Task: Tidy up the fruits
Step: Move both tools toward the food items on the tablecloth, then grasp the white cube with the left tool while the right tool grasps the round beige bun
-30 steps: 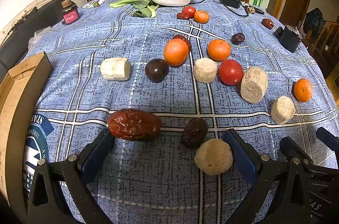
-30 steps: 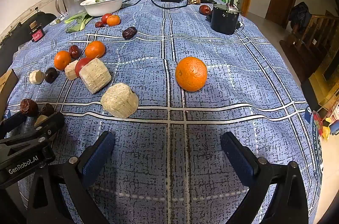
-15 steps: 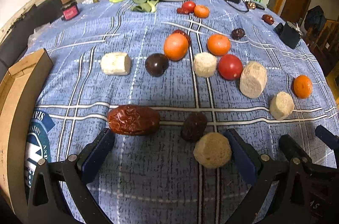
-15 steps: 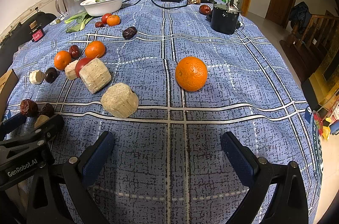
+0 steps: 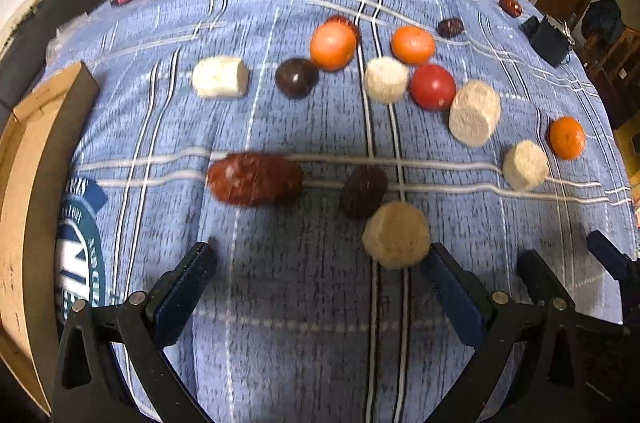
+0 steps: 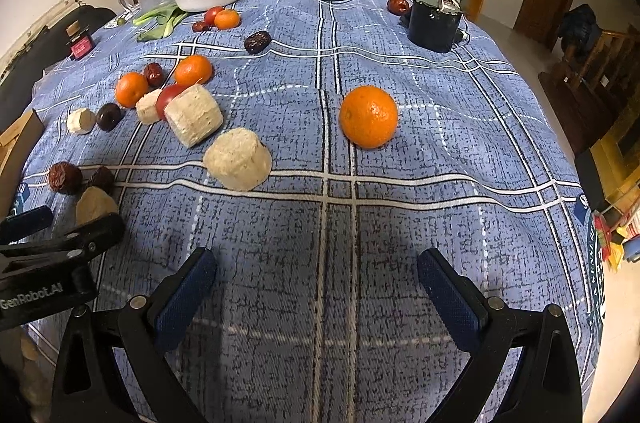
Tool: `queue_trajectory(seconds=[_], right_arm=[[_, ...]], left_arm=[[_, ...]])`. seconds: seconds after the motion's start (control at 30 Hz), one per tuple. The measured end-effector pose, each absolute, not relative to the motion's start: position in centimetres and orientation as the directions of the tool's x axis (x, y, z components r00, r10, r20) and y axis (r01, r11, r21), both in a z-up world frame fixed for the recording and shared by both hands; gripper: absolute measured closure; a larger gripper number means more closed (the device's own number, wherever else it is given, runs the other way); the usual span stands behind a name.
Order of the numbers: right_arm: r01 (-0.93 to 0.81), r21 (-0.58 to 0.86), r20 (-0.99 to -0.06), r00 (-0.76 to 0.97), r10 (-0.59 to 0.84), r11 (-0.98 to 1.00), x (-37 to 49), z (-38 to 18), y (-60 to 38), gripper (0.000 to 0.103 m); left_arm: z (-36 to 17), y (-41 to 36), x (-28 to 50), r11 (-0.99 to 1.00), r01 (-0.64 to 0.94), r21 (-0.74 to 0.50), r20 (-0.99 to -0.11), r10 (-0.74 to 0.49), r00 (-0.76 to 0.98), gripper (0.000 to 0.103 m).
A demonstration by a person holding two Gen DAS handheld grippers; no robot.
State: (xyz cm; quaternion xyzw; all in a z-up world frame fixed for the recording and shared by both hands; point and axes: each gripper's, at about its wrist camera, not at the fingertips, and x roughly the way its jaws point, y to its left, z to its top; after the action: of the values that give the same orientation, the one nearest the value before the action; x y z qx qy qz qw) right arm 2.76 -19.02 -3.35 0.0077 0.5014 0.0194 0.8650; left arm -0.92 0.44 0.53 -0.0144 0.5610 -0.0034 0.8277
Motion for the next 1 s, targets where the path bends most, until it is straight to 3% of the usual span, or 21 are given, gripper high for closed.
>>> queue_trajectory(seconds=[0.2, 0.27, 0.4, 0.43, 0.67, 0.9, 1.0], right_arm=[[-0.001, 0.032, -0.886, 0.464, 0.029, 0.999, 2.3, -3.2, -18.9, 0.001], [0.001, 0.030, -0.885, 0.464, 0.026, 1.000, 2.0, -3.2, -18.9, 0.001], [0.026, 0.025, -0.872, 0.490, 0.009, 0.999, 1.3, -3.1, -18.9, 0.001], [0.031, 0.024, -0.876, 0.482, 0.006, 0.999, 1.3, -3.1, -18.8, 0.001], [0.053, 0.071, -0.882, 0.469, 0.038, 0.996, 1.2, -1.9, -18.9, 0.001], [-0.009, 0.124, -0.856, 0.505, 0.111, 0.992, 0.8, 0.0, -17.0, 0.005], [-0.059, 0.147, -0.849, 0.505, 0.157, 0.987, 0.8, 0.4, -15.8, 0.011]], left_arm=[[0.9, 1.4, -2.9, 0.997, 0.000, -0.082, -0.940, -0.078, 0.332, 0.001], [1.2, 1.8, -3.7, 0.995, 0.005, -0.103, -0.938, -0.099, 0.333, 0.005], [2.2, 3.4, -4.3, 0.984, -0.019, -0.175, -0.928, -0.159, 0.337, 0.030], [2.5, 3.9, -4.4, 0.982, -0.032, -0.185, -0.924, -0.163, 0.345, 0.032], [7.2, 7.3, -5.3, 0.988, -0.134, -0.074, -0.869, 0.002, 0.496, 0.032], [11.1, 8.1, -6.7, 0.992, -0.124, -0.013, -0.800, 0.064, 0.596, 0.032], [12.1, 8.3, -6.9, 0.993, -0.118, 0.005, -0.777, 0.078, 0.625, 0.032]])
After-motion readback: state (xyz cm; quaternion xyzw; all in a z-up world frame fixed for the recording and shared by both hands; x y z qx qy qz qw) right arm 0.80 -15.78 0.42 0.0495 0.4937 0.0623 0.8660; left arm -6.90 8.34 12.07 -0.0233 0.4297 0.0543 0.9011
